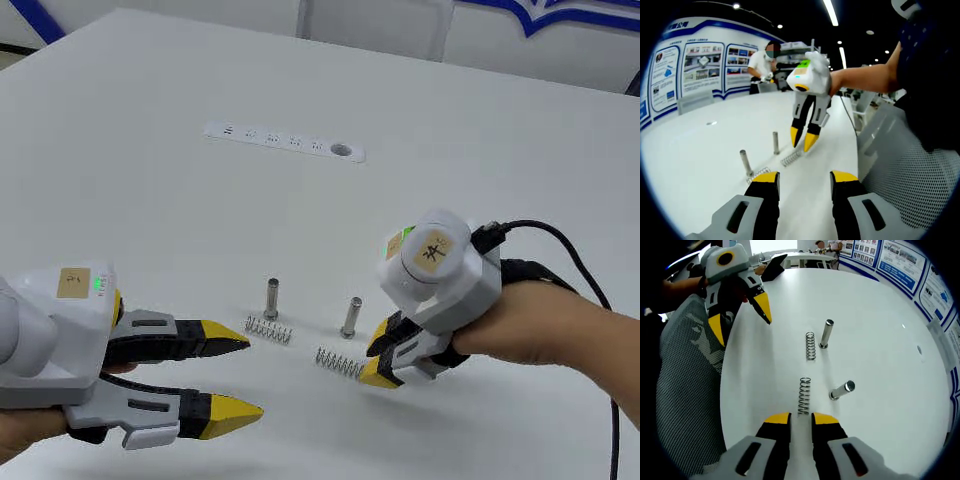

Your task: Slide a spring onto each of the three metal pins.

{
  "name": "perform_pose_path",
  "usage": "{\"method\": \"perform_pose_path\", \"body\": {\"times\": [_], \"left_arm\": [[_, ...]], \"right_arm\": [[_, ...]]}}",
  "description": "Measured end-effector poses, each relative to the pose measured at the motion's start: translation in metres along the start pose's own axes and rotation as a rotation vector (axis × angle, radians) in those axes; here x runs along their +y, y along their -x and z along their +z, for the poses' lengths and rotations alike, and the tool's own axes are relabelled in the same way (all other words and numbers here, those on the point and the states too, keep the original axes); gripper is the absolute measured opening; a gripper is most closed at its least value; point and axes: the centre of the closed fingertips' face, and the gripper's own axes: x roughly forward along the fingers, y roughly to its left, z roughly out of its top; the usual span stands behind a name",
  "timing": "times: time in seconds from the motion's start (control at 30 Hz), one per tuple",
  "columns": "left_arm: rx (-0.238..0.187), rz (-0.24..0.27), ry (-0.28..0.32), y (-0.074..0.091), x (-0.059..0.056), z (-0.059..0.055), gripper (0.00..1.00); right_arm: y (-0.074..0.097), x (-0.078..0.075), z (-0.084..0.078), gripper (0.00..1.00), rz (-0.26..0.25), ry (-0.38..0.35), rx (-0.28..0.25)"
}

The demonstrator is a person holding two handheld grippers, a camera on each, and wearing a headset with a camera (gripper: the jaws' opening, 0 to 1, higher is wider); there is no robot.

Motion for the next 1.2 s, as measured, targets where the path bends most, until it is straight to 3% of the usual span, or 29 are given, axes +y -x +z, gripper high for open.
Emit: {"method": "perform_pose_path", "body": {"times": [0.6,0.97,1.2], "left_arm": [[-0.002,0.007,0.01,0.0,0.003,-0.003,0.4],[-0.001,0.009,0.014,-0.001,0.003,-0.004,0.4],[0.0,0.003,0.013,-0.002,0.002,-0.004,0.39]], "right_arm": [[-0.015,-0.003,-0.002,0.14,-0.02,-0.009,0.022],[-0.014,-0.002,-0.002,0.11,-0.015,-0.012,0.026],[-0.003,0.001,0.001,0.11,-0.02,0.01,0.029]]}}
